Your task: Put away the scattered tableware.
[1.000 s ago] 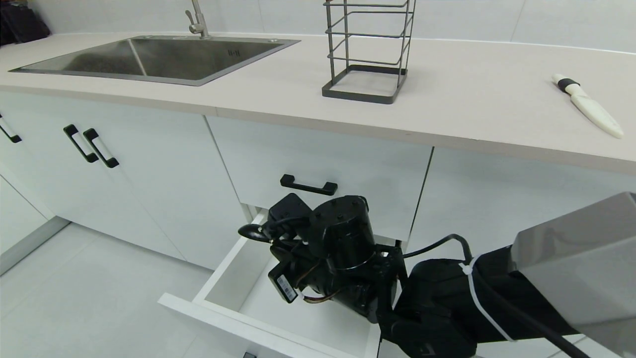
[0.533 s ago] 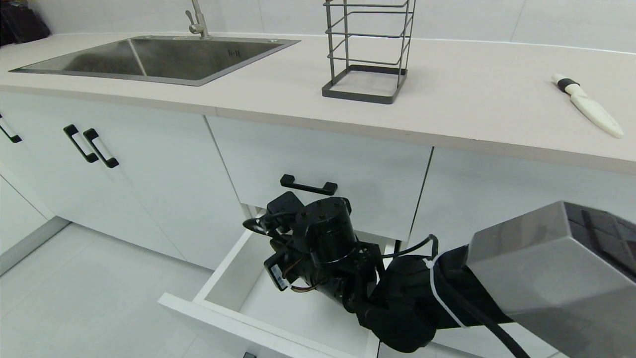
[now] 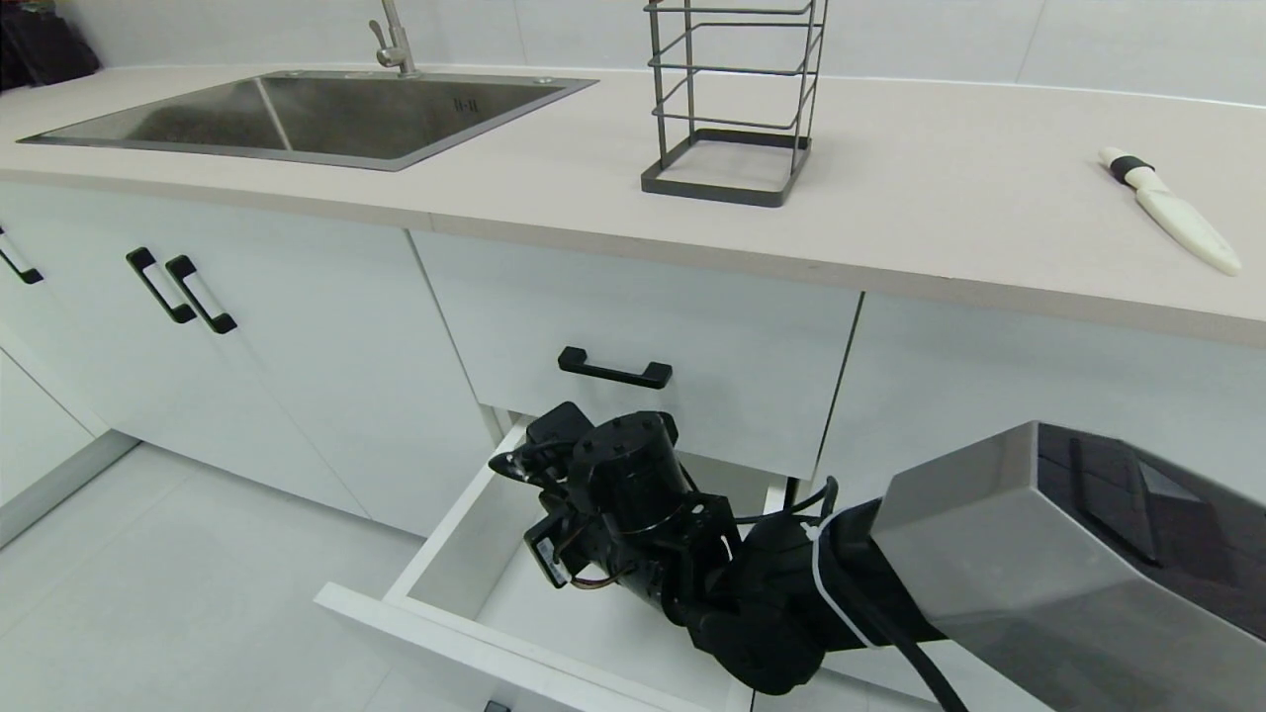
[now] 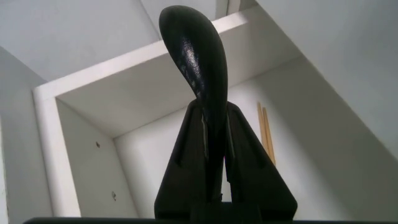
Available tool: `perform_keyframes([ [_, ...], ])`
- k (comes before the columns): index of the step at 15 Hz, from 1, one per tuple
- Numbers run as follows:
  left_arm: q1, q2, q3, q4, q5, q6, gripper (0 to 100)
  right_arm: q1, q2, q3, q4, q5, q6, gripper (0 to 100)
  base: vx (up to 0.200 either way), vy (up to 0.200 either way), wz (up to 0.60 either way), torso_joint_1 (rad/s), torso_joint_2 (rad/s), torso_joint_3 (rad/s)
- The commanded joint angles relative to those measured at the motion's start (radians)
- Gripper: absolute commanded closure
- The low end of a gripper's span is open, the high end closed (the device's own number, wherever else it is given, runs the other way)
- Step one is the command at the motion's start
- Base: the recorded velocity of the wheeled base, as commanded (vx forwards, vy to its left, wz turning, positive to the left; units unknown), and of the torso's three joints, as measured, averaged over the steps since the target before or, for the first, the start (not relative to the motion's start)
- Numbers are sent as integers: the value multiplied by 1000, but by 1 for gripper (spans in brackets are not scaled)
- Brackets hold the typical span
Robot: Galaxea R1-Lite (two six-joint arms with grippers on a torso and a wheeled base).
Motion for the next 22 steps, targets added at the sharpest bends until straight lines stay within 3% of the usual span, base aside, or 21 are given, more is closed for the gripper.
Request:
perform_keyframes([
  [1, 2, 0, 0, 0, 0, 0, 0, 2, 19, 3, 8, 0, 0, 100, 0, 0, 0, 0, 0, 0],
  [9, 0, 0, 0, 0, 0, 0, 0, -15, 38, 41, 70, -29, 18, 100, 0, 0, 0, 0, 0, 0],
  [22, 0, 0, 0, 0, 0, 0, 0, -62, 93, -40, 146, -139, 67, 100, 0, 0, 0, 0, 0, 0],
])
